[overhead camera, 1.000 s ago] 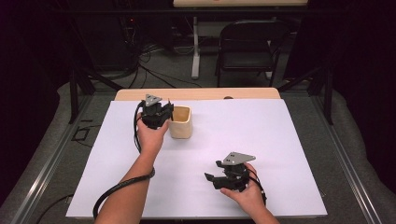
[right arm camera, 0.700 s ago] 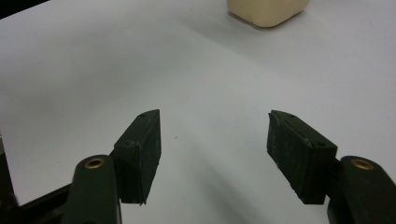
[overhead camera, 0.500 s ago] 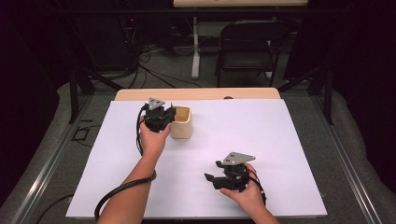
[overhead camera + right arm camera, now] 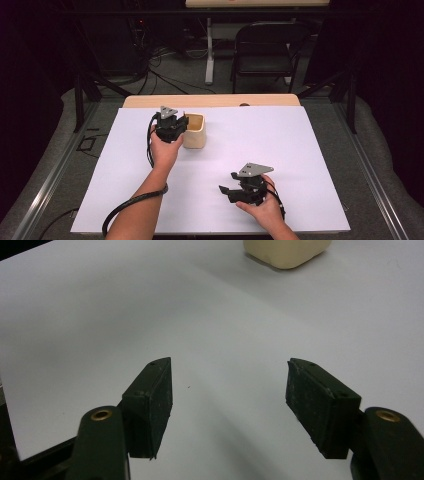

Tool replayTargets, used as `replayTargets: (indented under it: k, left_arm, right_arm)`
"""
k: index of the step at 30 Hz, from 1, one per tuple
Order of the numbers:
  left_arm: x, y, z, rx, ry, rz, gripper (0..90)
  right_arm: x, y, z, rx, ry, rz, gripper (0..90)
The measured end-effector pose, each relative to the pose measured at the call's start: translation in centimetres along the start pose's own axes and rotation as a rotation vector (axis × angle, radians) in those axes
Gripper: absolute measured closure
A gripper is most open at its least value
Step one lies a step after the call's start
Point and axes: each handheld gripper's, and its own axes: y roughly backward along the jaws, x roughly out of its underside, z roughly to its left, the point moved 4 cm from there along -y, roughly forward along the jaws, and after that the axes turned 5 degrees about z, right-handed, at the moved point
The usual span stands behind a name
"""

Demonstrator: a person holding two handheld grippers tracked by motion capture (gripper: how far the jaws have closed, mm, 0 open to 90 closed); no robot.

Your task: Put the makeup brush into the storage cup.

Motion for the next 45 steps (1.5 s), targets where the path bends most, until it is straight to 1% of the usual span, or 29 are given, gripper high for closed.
replayTargets:
  k: [6, 12, 14, 18, 21, 25, 27, 28, 29, 31, 33, 35, 37, 45]
  left_arm:
    - [0.02, -0.02, -0.05, -0.004, -0.001, -0.001, 83.6]
    - [0.06, -0.05, -0.17, 0.0, -0.001, 0.0, 83.5]
    - [0.04, -0.05, -0.24, 0.0, -0.006, 0.0, 83.5]
    - [0.07, -0.07, -0.19, 0.008, 0.005, 0.004, 82.7]
    - [0.03, -0.12, -0.14, 0.017, 0.008, -0.007, 65.6]
    - [0.06, -0.16, -0.14, 0.035, 0.015, -0.018, 45.7]
    - [0.06, -0.07, -0.09, 0.048, 0.014, -0.028, 38.8]
    - [0.07, -0.03, -0.08, 0.051, 0.009, -0.033, 36.2]
    - [0.07, 0.05, -0.03, 0.045, -0.005, -0.037, 34.0]
    - [0.05, 0.13, 0.02, 0.038, -0.009, -0.043, 31.4]
    - [0.03, 0.19, 0.1, 0.035, -0.01, -0.041, 31.2]
    - [0.03, 0.2, 0.19, 0.012, -0.021, -0.03, 31.1]
    - [0.04, 0.24, 0.22, 0.003, -0.027, -0.029, 31.2]
    - [-0.03, 0.37, 0.16, 0.0, -0.024, -0.03, 31.4]
  right_arm:
    - [0.0, -0.02, 0.0, -0.002, 0.0, 0.0, 35.1]
    - [-0.01, -0.03, -0.01, -0.001, -0.001, -0.003, 35.2]
    - [-0.01, -0.04, 0.0, -0.001, -0.003, -0.002, 35.2]
    - [-0.03, -0.09, 0.04, -0.002, 0.0, -0.001, 35.1]
    - [-0.01, -0.12, 0.06, -0.003, -0.002, 0.001, 35.2]
    - [-0.01, -0.11, 0.02, -0.002, -0.002, 0.0, 35.1]
    - [0.0, -0.11, 0.04, -0.001, -0.002, 0.002, 35.2]
    - [0.0, -0.12, 0.06, -0.003, -0.003, 0.003, 35.2]
    - [0.0, -0.13, 0.09, -0.002, -0.004, 0.003, 35.2]
    - [-0.01, -0.15, 0.1, -0.003, -0.003, 0.002, 35.2]
    - [-0.01, -0.18, 0.09, -0.003, -0.004, 0.001, 35.2]
    - [-0.01, -0.2, 0.09, -0.003, -0.003, 0.0, 35.2]
    - [-0.01, -0.21, 0.12, -0.003, -0.004, 0.003, 35.2]
    - [0.0, -0.26, 0.12, -0.003, -0.001, 0.004, 35.1]
